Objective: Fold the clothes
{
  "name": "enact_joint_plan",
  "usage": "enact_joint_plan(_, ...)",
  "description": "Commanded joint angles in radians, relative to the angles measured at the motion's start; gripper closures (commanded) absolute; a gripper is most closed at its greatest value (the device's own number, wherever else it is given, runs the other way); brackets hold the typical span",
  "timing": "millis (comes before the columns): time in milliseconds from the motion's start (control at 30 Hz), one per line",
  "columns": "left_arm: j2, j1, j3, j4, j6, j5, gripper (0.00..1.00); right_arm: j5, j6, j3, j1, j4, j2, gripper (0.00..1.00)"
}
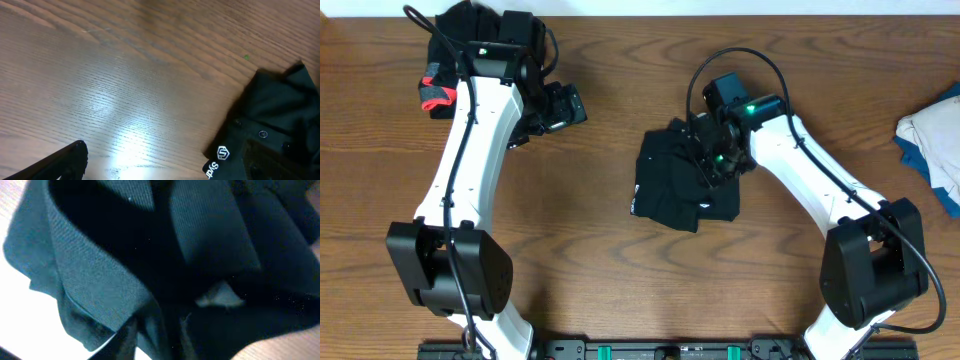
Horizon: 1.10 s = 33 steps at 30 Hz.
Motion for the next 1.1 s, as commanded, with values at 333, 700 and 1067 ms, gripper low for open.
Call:
enact_joint_plan(333,-0.009,0.004,-0.006,-0.006,0.01,-0.013,0.02,0.237,0.136,0.071,0.005,-0.216,0.001,0.99)
enact_joint_plan(700,-0.009,0.004,-0.006,-0.006,0.01,-0.013,0.02,0.238,0.231,0.071,-0.026,-0.323,0.001,0.78)
enact_joint_plan(1067,-0.009,0.004,-0.006,-0.006,0.01,-0.012,0.02,0.338,0.349,0.095,-0.026,-0.332,0.001,0.8)
